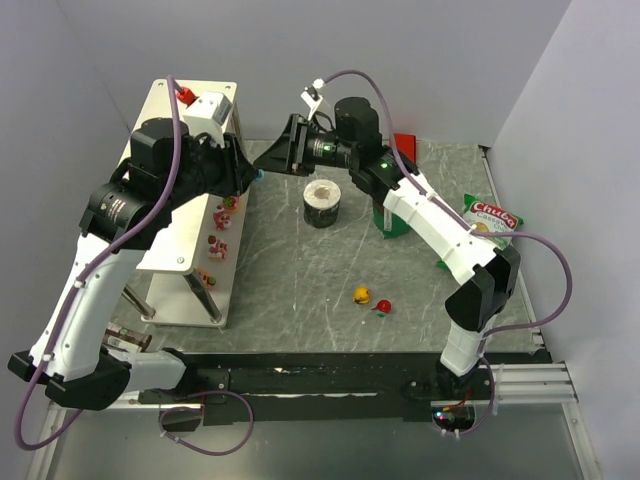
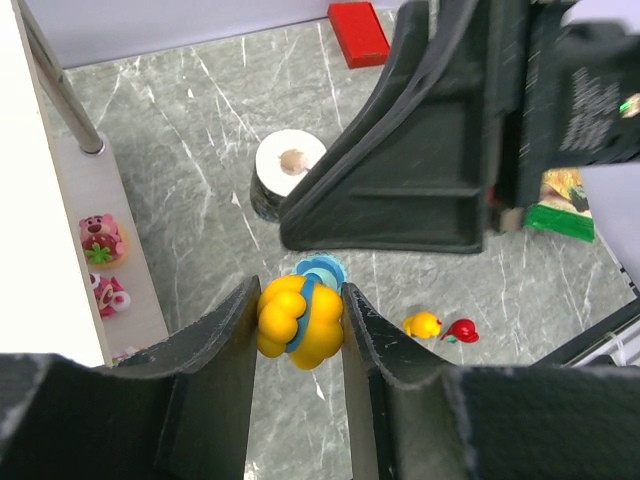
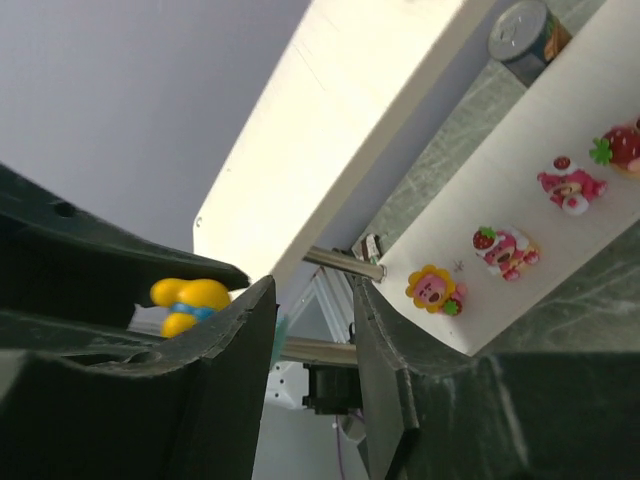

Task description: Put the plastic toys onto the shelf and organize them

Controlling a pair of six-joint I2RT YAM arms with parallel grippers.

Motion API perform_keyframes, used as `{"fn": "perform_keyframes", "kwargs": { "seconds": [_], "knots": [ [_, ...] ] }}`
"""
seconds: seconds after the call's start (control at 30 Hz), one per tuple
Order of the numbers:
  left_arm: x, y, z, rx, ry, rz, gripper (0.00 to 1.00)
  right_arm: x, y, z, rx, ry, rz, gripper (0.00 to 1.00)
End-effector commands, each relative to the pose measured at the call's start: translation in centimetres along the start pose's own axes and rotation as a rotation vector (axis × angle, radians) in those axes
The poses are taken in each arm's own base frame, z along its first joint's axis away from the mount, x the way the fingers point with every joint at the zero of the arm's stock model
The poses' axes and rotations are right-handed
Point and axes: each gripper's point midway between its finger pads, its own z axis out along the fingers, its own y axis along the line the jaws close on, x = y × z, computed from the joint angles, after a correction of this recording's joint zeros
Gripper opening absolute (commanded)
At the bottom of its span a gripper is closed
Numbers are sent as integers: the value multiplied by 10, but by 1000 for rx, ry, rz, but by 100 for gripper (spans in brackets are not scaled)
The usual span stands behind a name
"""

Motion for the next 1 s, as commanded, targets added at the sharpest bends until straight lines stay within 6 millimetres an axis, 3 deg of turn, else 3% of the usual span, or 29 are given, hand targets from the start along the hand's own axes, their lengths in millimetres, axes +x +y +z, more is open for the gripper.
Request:
{"fn": "perform_keyframes", "kwargs": {
  "seconds": [0.0, 0.27, 0.7, 0.97],
  "knots": [
    [-27, -5, -11, 10, -106, 6, 13, 3, 14, 1, -24, 15, -27, 43],
    [-27, 3, -7, -35, -108, 5, 19, 11, 24, 1, -10, 26, -61, 41],
    [-42, 11, -16, -83, -203, -31, 20, 31, 28, 9, -4, 76, -45, 41],
    [-40, 8, -18, -68, -198, -35, 19, 33, 36, 9, -22, 81, -49, 41]
  ]
}}
